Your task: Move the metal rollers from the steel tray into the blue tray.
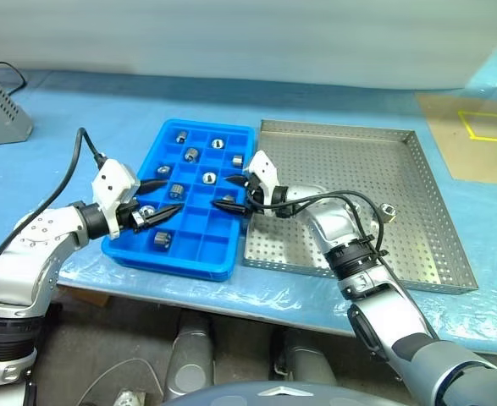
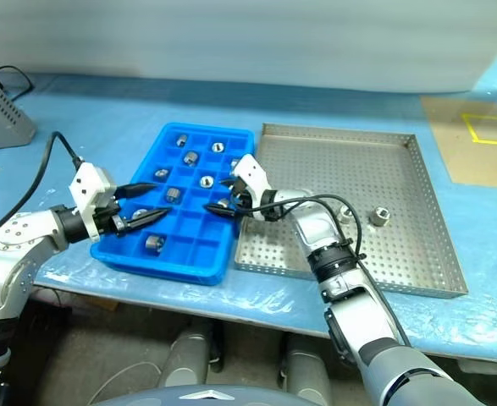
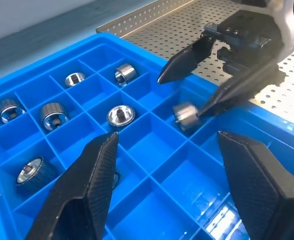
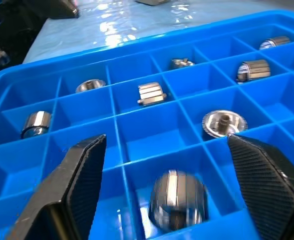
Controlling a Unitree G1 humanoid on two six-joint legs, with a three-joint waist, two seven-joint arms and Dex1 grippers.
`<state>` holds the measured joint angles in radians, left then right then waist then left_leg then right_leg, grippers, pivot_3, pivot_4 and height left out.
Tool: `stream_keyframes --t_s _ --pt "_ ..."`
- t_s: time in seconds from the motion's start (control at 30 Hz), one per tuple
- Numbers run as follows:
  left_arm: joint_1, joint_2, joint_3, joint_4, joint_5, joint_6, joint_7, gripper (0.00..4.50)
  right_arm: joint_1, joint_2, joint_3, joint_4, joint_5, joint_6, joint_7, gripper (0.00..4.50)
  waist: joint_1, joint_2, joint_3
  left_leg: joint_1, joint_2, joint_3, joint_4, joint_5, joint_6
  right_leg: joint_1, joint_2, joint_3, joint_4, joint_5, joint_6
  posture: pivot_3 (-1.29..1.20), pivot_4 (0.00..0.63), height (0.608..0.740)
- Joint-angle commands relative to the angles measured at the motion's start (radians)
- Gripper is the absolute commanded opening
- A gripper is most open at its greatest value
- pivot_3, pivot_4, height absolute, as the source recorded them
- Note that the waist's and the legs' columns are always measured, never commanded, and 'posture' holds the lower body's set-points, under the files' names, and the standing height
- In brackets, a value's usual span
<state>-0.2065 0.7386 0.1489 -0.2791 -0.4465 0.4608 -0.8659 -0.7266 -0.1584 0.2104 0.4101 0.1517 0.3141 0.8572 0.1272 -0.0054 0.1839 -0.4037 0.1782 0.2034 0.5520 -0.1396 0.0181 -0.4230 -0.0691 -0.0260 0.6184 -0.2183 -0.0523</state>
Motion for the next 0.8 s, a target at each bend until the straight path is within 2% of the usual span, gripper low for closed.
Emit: stream_keyframes --t_s 0.03,0.23,0.4,0.63,0.8 --pt "-0.046 -0.008 -0.016 0.009 -0.001 -0.029 -0.018 3.34 0.014 -0.041 -0.07 -0.066 0.037 0.026 -0.021 3.94 0.0 0.0 0.0 0.0 0.0 0.0 0.0 0.0 0.0 0.0 0.0 0.0 0.0 0.0 0.0 0.09 0.15 0.74" --pt "-0.143 -0.077 -0.12 0.084 0.015 -0.058 -0.061 3.34 0.088 -0.151 -0.206 -0.278 0.13 0.124 -0.046 3.94 -0.012 0.0 0.0 0.0 0.0 0.0 0.0 0.0 0.0 0.0 0.0 0.0 0.0 0.0 0.0 0.0 0.15 0.74" --pt "-0.223 -0.139 -0.197 0.173 0.042 -0.1 -0.108 3.34 0.206 -0.259 -0.282 -0.374 0.12 0.168 -0.105 3.94 -0.034 -0.001 0.0 0.0 0.0 0.001 0.001 0.001 -0.001 0.0 0.001 0.001 -0.001 0.0 0.0 -0.11 0.15 0.74" --pt "-0.294 -0.185 -0.243 0.282 0.08 -0.151 -0.156 3.34 0.361 -0.332 -0.366 -0.375 0.128 0.152 -0.154 3.94 -0.081 0.0 0.0 0.0 0.001 0.001 0.002 0.0 0.0 0.0 0.002 0.002 -0.001 0.0 0.0 -0.19 0.15 0.74" --pt "-0.323 -0.199 -0.246 0.332 0.093 -0.174 -0.18 3.34 0.384 -0.325 -0.367 -0.351 0.122 0.126 -0.181 3.94 -0.104 0.0 -0.001 0.0 0.001 0.001 0.002 0.0 0.001 0.001 0.002 0.001 0.0 0.0 0.0 -0.21 0.15 0.74"
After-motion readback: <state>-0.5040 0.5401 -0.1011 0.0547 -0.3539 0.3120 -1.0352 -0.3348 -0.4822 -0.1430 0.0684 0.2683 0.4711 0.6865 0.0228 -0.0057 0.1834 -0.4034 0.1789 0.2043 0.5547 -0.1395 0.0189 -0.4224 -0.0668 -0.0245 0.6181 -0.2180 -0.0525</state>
